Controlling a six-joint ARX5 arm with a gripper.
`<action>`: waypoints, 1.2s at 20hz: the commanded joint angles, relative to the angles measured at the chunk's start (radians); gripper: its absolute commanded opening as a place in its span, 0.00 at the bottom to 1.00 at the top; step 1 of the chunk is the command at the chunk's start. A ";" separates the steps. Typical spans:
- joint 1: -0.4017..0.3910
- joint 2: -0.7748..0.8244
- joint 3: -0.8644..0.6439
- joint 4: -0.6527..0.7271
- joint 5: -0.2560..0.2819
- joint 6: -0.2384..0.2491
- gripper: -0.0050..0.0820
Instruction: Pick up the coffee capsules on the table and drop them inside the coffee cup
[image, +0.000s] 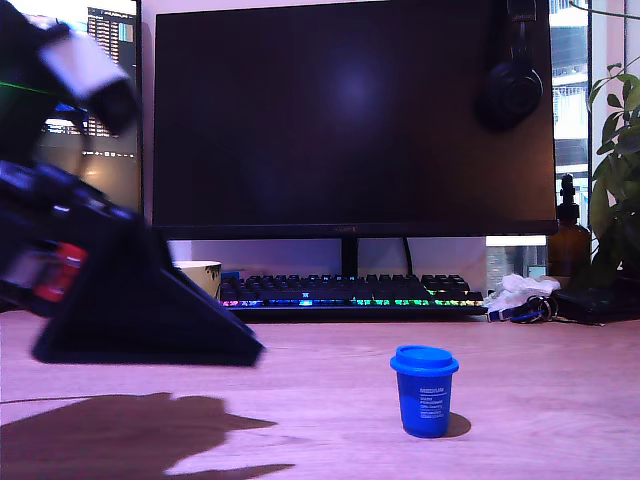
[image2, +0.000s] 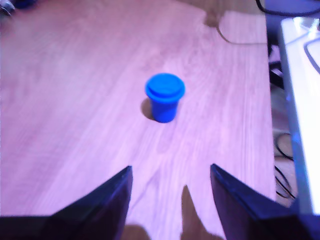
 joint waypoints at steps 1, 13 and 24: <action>-0.015 0.003 0.047 -0.040 -0.017 0.008 0.57; -0.118 0.029 0.384 -0.581 -0.224 0.082 0.68; -0.223 0.280 0.640 -0.787 -0.291 0.107 0.68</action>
